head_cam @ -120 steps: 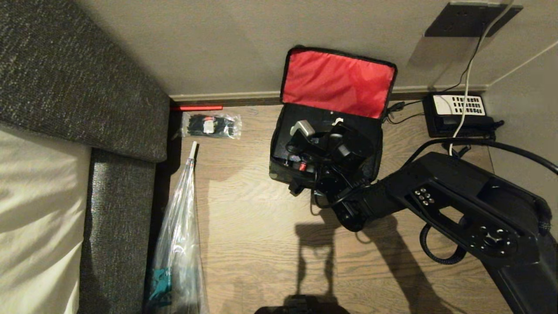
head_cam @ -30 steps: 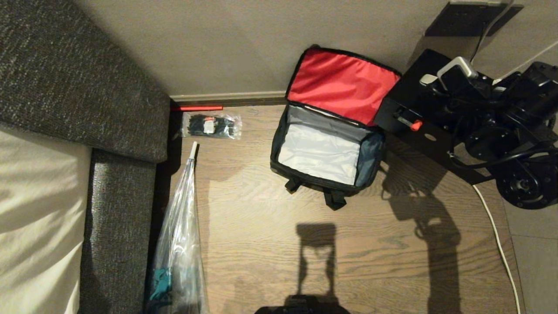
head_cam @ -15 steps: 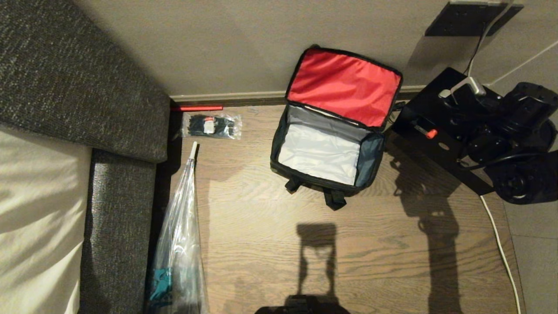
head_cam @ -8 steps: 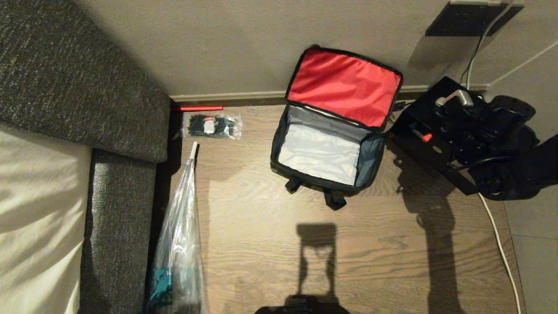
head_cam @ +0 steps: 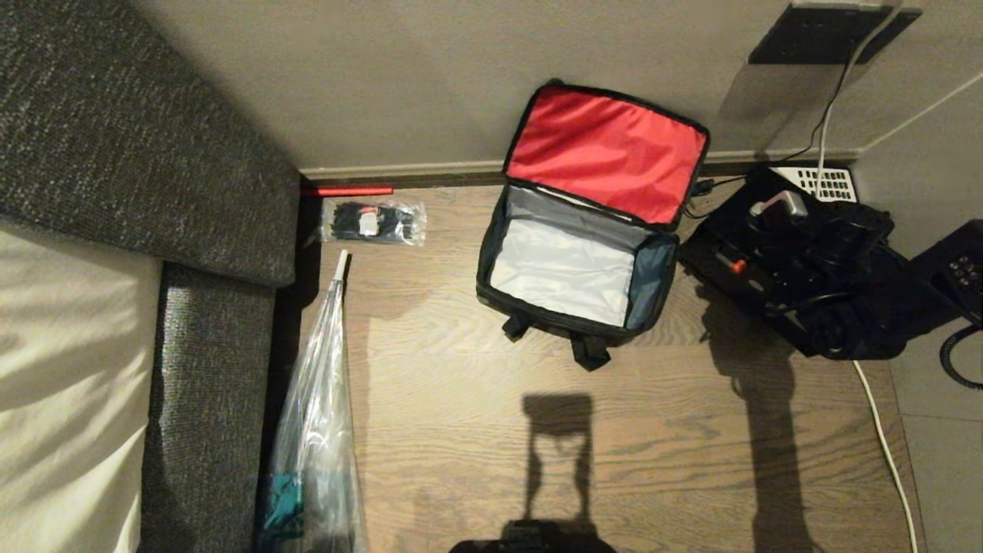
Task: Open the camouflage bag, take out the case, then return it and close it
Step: Release the handle
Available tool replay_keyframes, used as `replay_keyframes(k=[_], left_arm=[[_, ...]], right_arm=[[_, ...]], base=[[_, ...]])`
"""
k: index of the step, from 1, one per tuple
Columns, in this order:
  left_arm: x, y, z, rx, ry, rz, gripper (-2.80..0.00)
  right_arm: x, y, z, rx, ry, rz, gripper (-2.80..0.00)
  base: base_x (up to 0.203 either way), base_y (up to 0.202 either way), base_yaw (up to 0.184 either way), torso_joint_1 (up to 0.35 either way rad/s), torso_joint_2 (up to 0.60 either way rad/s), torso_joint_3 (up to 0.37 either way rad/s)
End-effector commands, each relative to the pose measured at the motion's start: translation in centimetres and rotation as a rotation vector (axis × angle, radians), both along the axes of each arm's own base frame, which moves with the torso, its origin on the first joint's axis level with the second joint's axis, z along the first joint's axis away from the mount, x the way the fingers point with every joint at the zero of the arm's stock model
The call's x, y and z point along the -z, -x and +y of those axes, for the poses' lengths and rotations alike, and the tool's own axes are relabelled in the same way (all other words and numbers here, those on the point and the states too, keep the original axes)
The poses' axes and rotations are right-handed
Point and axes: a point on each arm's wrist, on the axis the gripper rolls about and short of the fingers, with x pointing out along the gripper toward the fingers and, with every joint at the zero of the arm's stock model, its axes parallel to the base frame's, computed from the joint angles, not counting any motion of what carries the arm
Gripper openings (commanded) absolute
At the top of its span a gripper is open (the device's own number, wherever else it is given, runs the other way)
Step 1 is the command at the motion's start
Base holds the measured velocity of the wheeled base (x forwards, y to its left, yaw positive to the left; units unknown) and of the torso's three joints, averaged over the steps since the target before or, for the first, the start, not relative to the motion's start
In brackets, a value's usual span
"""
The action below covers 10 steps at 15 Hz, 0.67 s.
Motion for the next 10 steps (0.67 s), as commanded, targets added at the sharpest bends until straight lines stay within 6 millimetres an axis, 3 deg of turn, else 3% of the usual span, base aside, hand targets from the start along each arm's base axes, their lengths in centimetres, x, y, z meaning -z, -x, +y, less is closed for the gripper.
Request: replay_keyframes(k=[1,10], left_arm=[[0.0,0.0,0.0,-0.001,0.000,-0.002,-2.80],[0.0,0.0,0.0,-0.001,0.000,-0.001,-2.80]], right_arm=[[2.3,-1.0,-0.1,0.007,-0.006,0.053,-2.80],[4.3,-1.6,-0.2,0.005,-0.022,0.082,-2.80]], base=[[0.000,0.000,0.000,0.000,0.00,0.000],[0.000,0.000,0.000,0.000,0.00,0.000]])
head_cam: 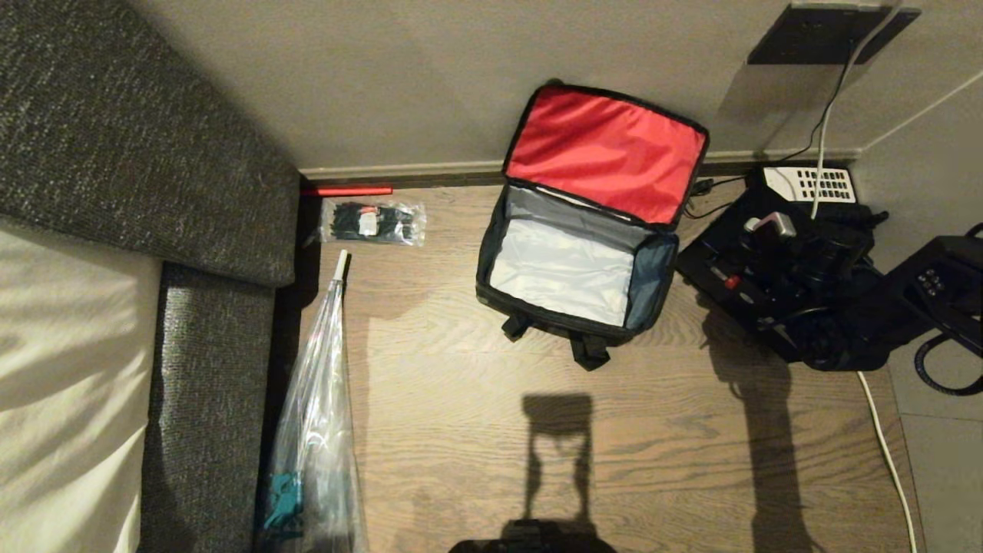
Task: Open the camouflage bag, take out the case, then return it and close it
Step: Release the handle
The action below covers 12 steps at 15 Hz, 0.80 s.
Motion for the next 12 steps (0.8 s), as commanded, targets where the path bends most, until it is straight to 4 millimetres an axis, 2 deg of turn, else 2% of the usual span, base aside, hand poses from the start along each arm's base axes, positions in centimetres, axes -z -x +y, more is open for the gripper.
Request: replay_keyframes(k=[1,11,12], left_arm=[[0.0,0.0,0.0,-0.001,0.000,0.000,-2.80],[0.0,0.0,0.0,-0.001,0.000,-0.001,-2.80],[0.0,0.0,0.0,-0.001,0.000,-0.001,-2.80]], right_arm=[[1.0,-0.3,0.0,0.002,0.001,0.029,-2.80],[2.4,-0.4,0.0,0.001,-0.007,0.058,-2.74],[2.5,-0.3,0.0,0.000,-0.007,0.072,0.00]], base=[[0.000,0.000,0.000,0.000,0.00,0.000],[0.000,0.000,0.000,0.000,0.00,0.000],[0.000,0.000,0.000,0.000,0.00,0.000]])
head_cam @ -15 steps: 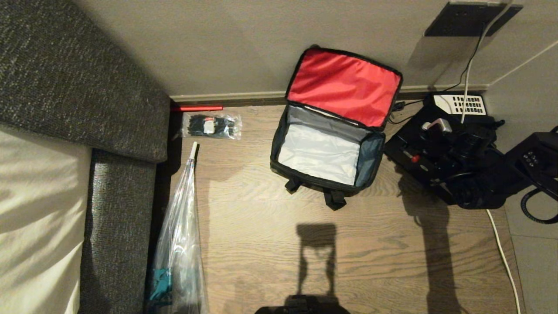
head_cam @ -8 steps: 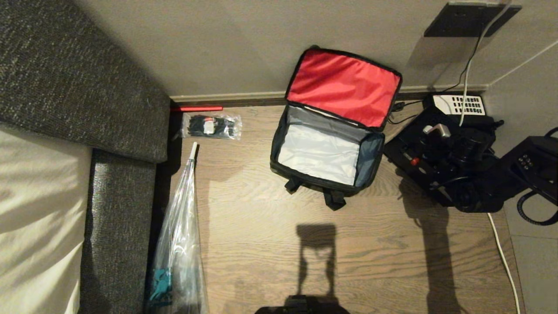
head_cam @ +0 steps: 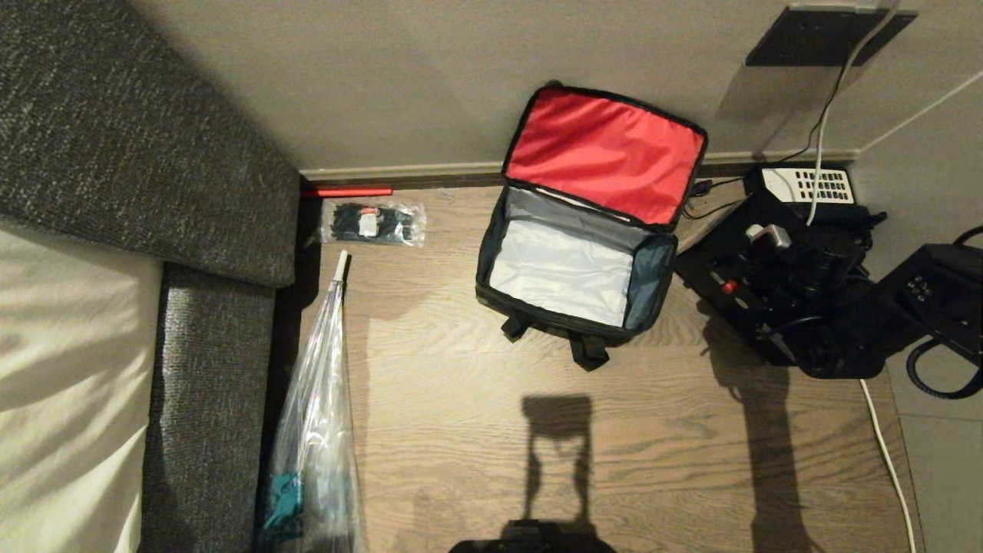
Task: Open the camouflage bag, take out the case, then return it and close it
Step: Release the handle
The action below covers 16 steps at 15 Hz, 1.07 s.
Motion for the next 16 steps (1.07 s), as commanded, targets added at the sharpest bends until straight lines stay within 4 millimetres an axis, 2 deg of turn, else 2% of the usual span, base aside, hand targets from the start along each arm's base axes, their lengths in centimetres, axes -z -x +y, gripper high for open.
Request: replay_keyframes(k=[1,5,9,14,15,16], left_arm=[[0.0,0.0,0.0,-0.001,0.000,-0.001,-2.80],[0.0,0.0,0.0,-0.001,0.000,0.000,-2.80],[0.0,0.0,0.0,-0.001,0.000,0.000,-2.80],[0.0,0.0,0.0,-0.001,0.000,-0.001,-2.80],[0.0,0.0,0.0,-0.001,0.000,0.000,-2.80],[0.0,0.0,0.0,-0.001,0.000,0.000,-2.80]], right_arm=[[0.7,0.1,0.0,0.005,-0.004,0.032,0.00],[1.7,0.4,0.2,-0.008,-0.019,0.066,0.00],[2.9,1.4,2.3,-0.056,-0.048,0.117,0.00],[0.7,3.8,5.6,-0.147,-0.072,0.122,0.00],[-0.3,4.6,5.8,-0.159,-0.076,0.116,0.00],[-1.7,5.4,5.9,-0.167,-0.083,0.100,-2.80]], base=[[0.000,0.000,0.000,0.000,0.00,0.000],[0.000,0.000,0.000,0.000,0.00,0.000],[0.000,0.000,0.000,0.000,0.00,0.000],[0.000,0.000,0.000,0.000,0.00,0.000],[0.000,0.000,0.000,0.000,0.00,0.000],[0.000,0.000,0.000,0.000,0.00,0.000]])
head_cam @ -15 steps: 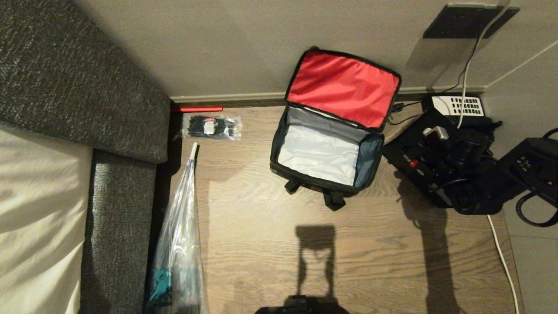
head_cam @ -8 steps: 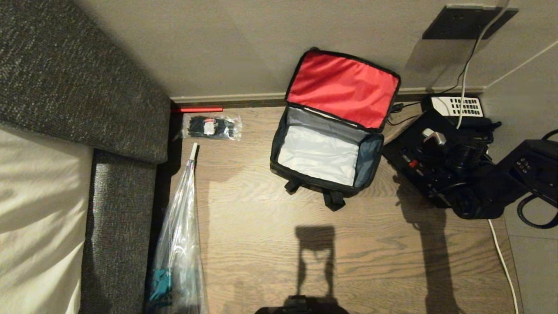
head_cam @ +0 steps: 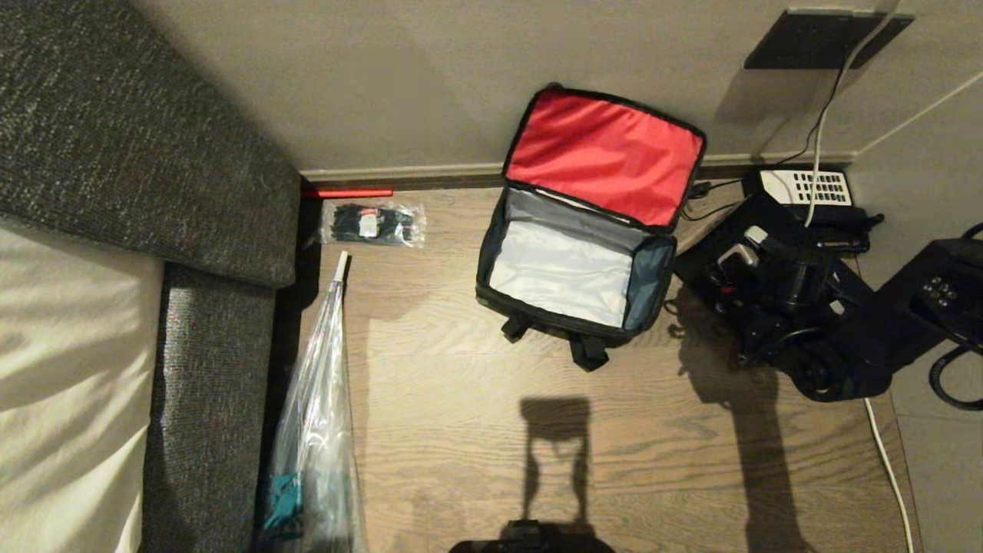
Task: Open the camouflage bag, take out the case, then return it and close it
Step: Release the handle, then grip the handle again
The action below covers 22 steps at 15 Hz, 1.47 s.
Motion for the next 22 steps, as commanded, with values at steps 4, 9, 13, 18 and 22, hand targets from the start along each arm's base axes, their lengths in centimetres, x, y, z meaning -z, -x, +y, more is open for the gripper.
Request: replay_keyframes(k=[4,9,13,18,22], left_arm=[[0.0,0.0,0.0,-0.001,0.000,0.000,-2.80],[0.0,0.0,0.0,-0.001,0.000,0.000,-2.80],[0.0,0.0,0.0,-0.001,0.000,0.000,-2.80],[0.0,0.0,0.0,-0.001,0.000,-0.001,-2.80],[0.0,0.0,0.0,-0.001,0.000,0.000,-2.80]], right_arm=[[-9.8,6.1,0.1,-0.074,-0.048,-0.170,-2.80],[-15.1,18.6,-0.9,-0.144,-0.139,-0.272,-2.80],[-13.0,29.1,-1.8,-0.157,-0.313,-0.389,-2.80],[-6.0,38.9,-2.2,-0.324,-0.695,-0.474,-2.80],[-0.2,41.7,-1.8,-0.476,-0.896,-0.431,-2.80]], base=[[0.000,0.000,0.000,0.000,0.00,0.000],[0.000,0.000,0.000,0.000,0.00,0.000],[0.000,0.000,0.000,0.000,0.00,0.000],[0.000,0.000,0.000,0.000,0.00,0.000],[0.000,0.000,0.000,0.000,0.00,0.000]])
